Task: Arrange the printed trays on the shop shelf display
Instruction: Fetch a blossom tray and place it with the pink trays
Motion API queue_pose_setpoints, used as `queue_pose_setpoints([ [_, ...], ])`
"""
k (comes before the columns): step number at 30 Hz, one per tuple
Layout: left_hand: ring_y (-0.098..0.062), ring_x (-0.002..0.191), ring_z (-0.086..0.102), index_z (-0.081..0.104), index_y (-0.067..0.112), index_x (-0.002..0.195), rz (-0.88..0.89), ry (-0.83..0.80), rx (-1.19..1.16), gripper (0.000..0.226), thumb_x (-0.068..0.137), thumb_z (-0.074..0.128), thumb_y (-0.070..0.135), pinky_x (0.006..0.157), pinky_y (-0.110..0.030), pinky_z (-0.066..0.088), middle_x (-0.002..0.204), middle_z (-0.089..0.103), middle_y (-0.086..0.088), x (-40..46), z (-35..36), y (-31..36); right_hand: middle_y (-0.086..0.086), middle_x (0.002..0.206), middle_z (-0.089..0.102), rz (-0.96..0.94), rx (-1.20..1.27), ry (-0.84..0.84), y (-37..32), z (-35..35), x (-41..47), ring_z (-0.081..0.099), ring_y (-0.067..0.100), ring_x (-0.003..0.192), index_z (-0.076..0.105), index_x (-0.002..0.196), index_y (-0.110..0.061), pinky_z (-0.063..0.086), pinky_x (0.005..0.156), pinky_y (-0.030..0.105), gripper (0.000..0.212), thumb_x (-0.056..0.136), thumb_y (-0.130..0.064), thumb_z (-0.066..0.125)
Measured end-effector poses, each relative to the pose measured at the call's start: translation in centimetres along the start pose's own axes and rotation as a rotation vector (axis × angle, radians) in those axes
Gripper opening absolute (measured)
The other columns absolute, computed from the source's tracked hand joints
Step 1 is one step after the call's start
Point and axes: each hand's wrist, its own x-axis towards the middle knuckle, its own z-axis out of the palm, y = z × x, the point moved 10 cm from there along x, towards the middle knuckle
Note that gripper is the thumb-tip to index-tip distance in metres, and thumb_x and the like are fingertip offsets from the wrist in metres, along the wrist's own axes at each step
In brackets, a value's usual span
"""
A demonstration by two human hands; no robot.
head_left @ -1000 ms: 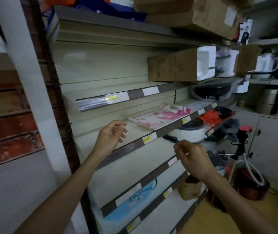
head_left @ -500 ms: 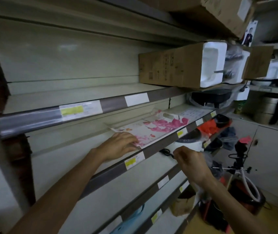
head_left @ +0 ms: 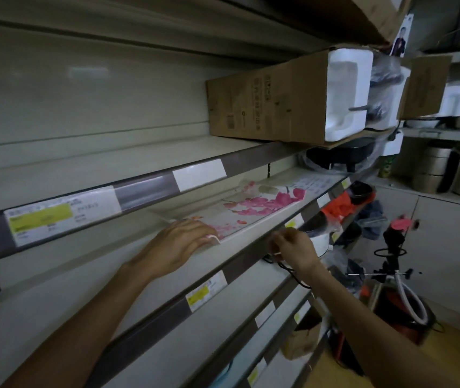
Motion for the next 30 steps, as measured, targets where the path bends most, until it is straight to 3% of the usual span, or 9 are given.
queue_pose_setpoints([
  [3, -0.003, 0.107, 0.058, 0.067, 0.018, 0.115, 0.023, 0.060, -0.073, 0.048, 0.099, 0.032, 0.047, 0.092, -0.018, 0.044, 0.114, 0.067, 0.005, 0.9, -1.1, 0.5, 0.019, 0.093, 0.066, 0.173, 0.349, 0.028, 0.3, 0.6, 3.2, 0.067, 0.031, 0.082, 0.059, 0.098, 0.000, 0.060, 0.078, 0.042, 0.023, 0.099, -0.021, 0.052],
  [6, -0.005, 0.105, 0.060, 0.065, 0.021, 0.115, 0.004, 0.048, -0.091, 0.041, 0.099, 0.035, 0.044, 0.090, -0.028, 0.049, 0.113, 0.066, 0.007, 1.5, -0.9, 0.5, 0.024, 0.106, 0.063, 0.235, 0.526, 0.031, 0.1, 0.8, 6.7, 0.068, 0.035, 0.091, 0.055, 0.117, 0.003, 0.057, 0.086, 0.051, 0.037, 0.098, -0.028, 0.053],
  [9, -0.005, 0.103, 0.061, 0.064, 0.022, 0.114, 0.026, 0.049, -0.092, 0.037, 0.100, 0.037, 0.043, 0.088, -0.030, 0.050, 0.111, 0.065, 0.009, 1.7, -0.6, 0.8, 0.023, 0.109, 0.067, 0.304, 0.605, 0.050, 0.2, 1.1, 9.0, 0.069, 0.040, 0.095, 0.056, 0.118, -0.001, 0.056, 0.083, 0.058, 0.039, 0.100, -0.034, 0.047],
  [11, -0.006, 0.102, 0.061, 0.064, 0.022, 0.114, 0.032, 0.045, -0.093, 0.041, 0.099, 0.034, 0.046, 0.086, -0.030, 0.049, 0.110, 0.067, 0.008, 1.7, -0.6, 1.2, 0.023, 0.114, 0.067, 0.341, 0.622, 0.073, 0.5, 1.4, 10.3, 0.068, 0.042, 0.098, 0.056, 0.119, -0.003, 0.055, 0.083, 0.060, 0.032, 0.098, -0.026, 0.046],
  [18, -0.004, 0.104, 0.059, 0.065, 0.025, 0.116, 0.029, 0.003, -0.029, 0.049, 0.097, 0.030, 0.054, 0.088, -0.033, 0.052, 0.111, 0.066, 0.012, 1.6, -0.1, 2.3, 0.016, 0.107, 0.063, 0.421, 0.647, 0.262, 1.4, 1.0, 10.1, 0.064, 0.032, 0.100, 0.053, 0.114, -0.003, 0.055, 0.091, 0.050, 0.021, 0.095, -0.010, 0.050],
  [21, 0.002, 0.104, 0.057, 0.066, 0.027, 0.115, 0.032, -0.030, -0.082, 0.047, 0.094, 0.036, 0.057, 0.092, -0.029, 0.050, 0.110, 0.066, 0.014, 1.2, 0.0, 3.8, 0.015, 0.102, 0.065, 0.398, 0.617, 0.266, 1.9, -0.1, 9.4, 0.066, 0.033, 0.096, 0.057, 0.115, -0.001, 0.058, 0.082, 0.046, 0.023, 0.094, -0.006, 0.050],
  [26, 0.003, 0.101, 0.059, 0.067, 0.023, 0.114, 0.002, -0.016, -0.215, 0.041, 0.095, 0.043, 0.051, 0.086, -0.021, 0.050, 0.109, 0.066, 0.017, 0.9, -0.3, 6.7, 0.011, 0.092, 0.064, 0.319, 0.658, 0.274, 2.2, -3.3, 7.0, 0.067, 0.033, 0.086, 0.057, 0.082, -0.008, 0.058, 0.081, 0.045, 0.010, 0.088, -0.001, 0.053],
  [28, 0.004, 0.102, 0.059, 0.068, 0.025, 0.110, -0.032, 0.071, -0.211, 0.033, 0.096, 0.046, 0.045, 0.087, -0.016, 0.048, 0.108, 0.065, 0.020, 1.0, -1.2, 7.1, 0.008, 0.083, 0.060, 0.300, 0.638, 0.279, 2.6, -5.0, 5.2, 0.063, 0.028, 0.075, 0.055, 0.077, -0.009, 0.056, 0.067, 0.037, 0.015, 0.087, 0.001, 0.052],
  [30, 0.001, 0.100, 0.060, 0.067, 0.028, 0.108, -0.143, 0.135, -0.212, 0.022, 0.098, 0.049, 0.035, 0.085, -0.021, 0.047, 0.108, 0.066, 0.018, 1.2, -1.7, 6.4, 0.004, 0.074, 0.053, 0.277, 0.612, 0.272, 3.0, -6.6, 3.2, 0.053, 0.020, 0.063, 0.052, 0.073, -0.010, 0.048, 0.054, 0.031, 0.018, 0.088, 0.001, 0.050],
])
